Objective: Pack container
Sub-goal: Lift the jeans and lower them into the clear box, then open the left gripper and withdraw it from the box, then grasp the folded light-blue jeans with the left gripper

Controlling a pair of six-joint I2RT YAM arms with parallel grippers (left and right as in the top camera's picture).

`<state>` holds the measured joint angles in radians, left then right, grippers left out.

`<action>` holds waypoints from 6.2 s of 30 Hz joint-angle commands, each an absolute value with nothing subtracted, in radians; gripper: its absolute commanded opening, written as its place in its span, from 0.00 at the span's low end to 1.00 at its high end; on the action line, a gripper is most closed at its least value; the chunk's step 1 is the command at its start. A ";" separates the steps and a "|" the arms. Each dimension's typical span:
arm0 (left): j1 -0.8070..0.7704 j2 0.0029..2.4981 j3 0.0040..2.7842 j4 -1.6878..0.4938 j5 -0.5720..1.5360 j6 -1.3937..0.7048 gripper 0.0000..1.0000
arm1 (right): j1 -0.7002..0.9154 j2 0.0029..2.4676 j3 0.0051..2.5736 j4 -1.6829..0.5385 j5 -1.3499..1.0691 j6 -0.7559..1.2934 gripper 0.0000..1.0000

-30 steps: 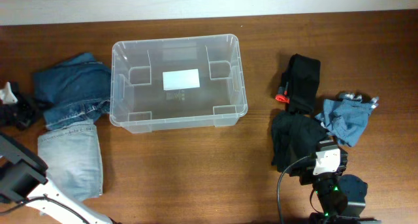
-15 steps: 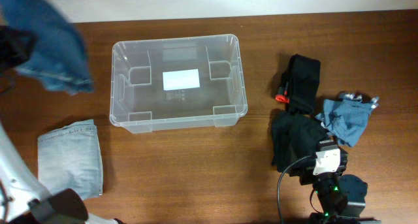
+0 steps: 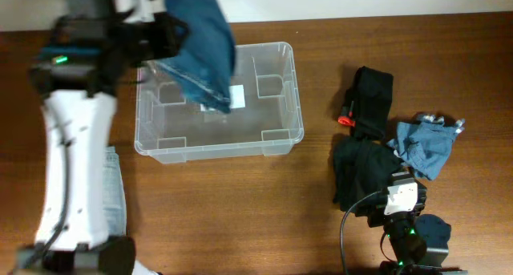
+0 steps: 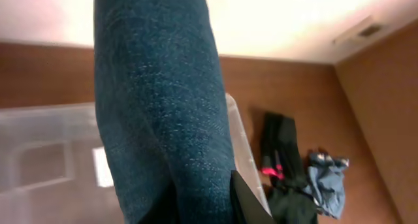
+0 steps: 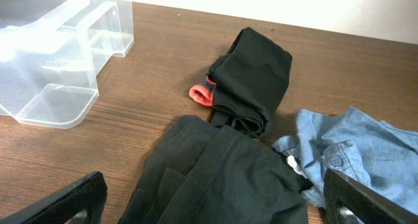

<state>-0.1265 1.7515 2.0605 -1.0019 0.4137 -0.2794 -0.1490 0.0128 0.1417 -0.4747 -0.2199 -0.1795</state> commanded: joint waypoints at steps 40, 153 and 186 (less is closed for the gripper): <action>-0.453 1.768 1.766 -0.953 -0.019 -0.407 0.00 | -0.149 0.006 0.135 -0.478 -0.225 -0.176 0.98; 0.782 1.526 0.919 -0.907 0.204 -0.075 0.97 | -0.149 0.006 0.135 -0.478 -0.225 -0.176 0.98; 0.680 1.863 0.760 0.209 0.704 -0.500 0.74 | -0.149 0.006 0.135 -0.478 -0.225 -0.176 0.98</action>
<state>0.6987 1.7874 0.7570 0.2337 0.3962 -0.4583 -0.1490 0.0128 0.1417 -0.4747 -0.2199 -0.1795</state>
